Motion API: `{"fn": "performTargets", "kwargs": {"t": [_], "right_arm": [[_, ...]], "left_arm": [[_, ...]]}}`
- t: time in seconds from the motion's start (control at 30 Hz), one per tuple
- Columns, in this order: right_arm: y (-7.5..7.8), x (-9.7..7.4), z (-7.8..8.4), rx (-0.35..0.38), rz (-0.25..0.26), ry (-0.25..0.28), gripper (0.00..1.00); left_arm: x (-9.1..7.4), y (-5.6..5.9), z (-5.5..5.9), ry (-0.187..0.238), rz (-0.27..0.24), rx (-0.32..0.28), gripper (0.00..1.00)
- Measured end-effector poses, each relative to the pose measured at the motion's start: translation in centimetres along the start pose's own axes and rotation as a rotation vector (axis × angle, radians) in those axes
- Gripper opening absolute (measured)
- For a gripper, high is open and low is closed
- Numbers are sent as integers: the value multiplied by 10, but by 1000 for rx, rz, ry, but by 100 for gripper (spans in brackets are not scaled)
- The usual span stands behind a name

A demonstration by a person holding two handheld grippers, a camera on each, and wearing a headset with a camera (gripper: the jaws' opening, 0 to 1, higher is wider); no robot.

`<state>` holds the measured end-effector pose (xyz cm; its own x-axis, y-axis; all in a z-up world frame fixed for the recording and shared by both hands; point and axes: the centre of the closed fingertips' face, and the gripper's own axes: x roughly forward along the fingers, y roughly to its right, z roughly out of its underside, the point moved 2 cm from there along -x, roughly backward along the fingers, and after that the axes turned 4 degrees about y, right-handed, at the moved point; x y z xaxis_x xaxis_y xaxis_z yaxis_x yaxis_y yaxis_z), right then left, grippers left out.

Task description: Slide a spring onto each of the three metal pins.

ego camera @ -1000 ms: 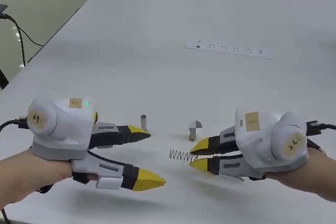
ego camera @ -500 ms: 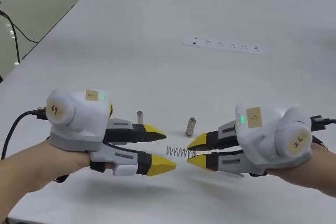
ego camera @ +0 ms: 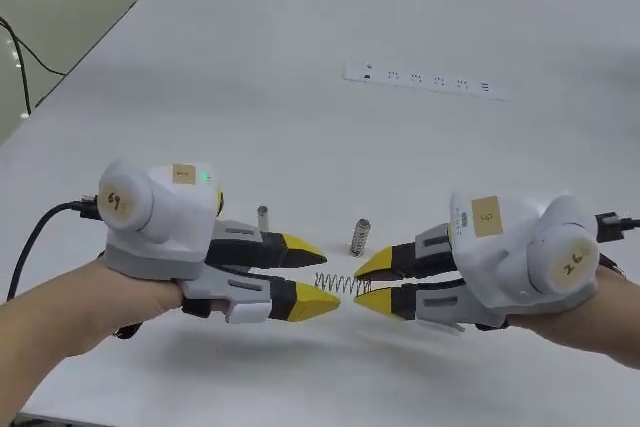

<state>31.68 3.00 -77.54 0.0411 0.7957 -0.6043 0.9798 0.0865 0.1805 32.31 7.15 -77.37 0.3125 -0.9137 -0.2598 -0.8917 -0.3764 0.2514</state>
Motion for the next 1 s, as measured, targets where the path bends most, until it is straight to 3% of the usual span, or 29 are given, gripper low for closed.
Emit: {"fn": "performTargets", "kwargs": {"t": [1.0], "right_arm": [[1,-2,-6,1,1,25,7]], "left_arm": [[0,4,-5,9,34,26,6]]}}
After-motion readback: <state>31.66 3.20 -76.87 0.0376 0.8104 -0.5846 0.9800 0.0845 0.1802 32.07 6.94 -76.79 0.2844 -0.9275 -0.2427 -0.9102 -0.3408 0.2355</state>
